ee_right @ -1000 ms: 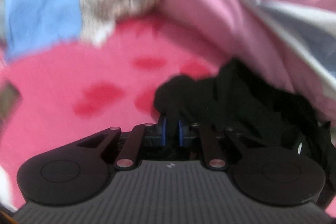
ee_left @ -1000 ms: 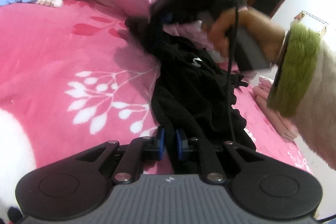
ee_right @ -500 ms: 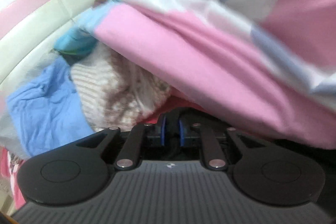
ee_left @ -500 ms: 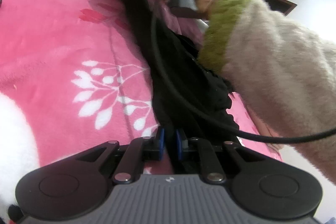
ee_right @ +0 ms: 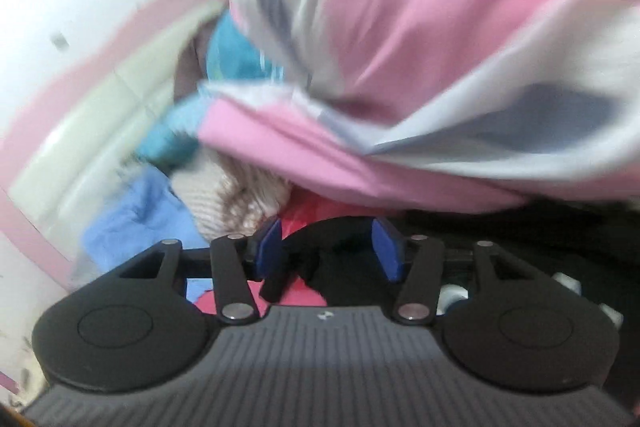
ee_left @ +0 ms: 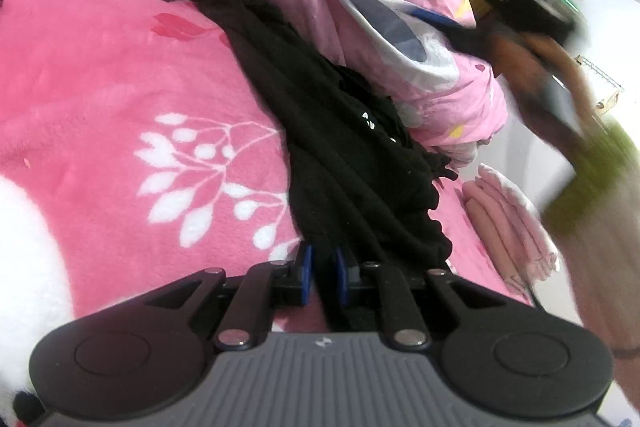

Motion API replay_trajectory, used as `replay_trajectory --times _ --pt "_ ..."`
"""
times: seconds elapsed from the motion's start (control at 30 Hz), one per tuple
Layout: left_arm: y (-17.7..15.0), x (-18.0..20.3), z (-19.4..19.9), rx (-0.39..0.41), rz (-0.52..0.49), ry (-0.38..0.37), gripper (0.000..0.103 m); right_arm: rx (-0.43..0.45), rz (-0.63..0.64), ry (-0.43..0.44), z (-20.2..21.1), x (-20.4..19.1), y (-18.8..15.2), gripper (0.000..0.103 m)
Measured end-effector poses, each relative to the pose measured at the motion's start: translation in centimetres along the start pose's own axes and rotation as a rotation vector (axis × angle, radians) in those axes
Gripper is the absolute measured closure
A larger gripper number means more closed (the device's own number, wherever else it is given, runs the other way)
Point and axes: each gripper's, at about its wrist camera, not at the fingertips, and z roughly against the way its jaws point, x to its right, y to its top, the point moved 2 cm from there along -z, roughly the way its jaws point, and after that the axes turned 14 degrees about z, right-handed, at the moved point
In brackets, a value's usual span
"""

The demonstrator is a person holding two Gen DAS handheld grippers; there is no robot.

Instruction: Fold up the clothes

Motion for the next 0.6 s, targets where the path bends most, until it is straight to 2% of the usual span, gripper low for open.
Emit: replay_trajectory --times 0.1,0.17,0.23,0.33,0.47,0.6 --pt "0.3 0.0 0.0 -0.008 0.0 -0.016 0.08 0.057 -0.066 -0.029 9.1 1.7 -3.3 0.051" --pt "-0.1 0.7 0.3 -0.014 -0.021 -0.035 0.066 0.075 -0.127 -0.044 13.8 2.5 -6.6 0.05" --pt "-0.6 1.3 0.3 -0.01 -0.065 -0.035 0.058 0.087 -0.216 -0.053 16.9 2.9 -11.3 0.049" --pt "-1.3 2.2 0.3 0.001 -0.135 -0.022 0.056 0.106 -0.352 -0.066 21.4 3.7 -18.3 0.049" --pt "-2.0 2.5 0.6 0.025 -0.171 0.005 0.059 0.099 -0.484 -0.086 22.7 4.2 -27.1 0.049" --pt "-2.3 2.6 1.0 0.037 -0.156 0.028 0.065 0.119 -0.55 -0.065 21.2 3.8 -31.7 0.049"
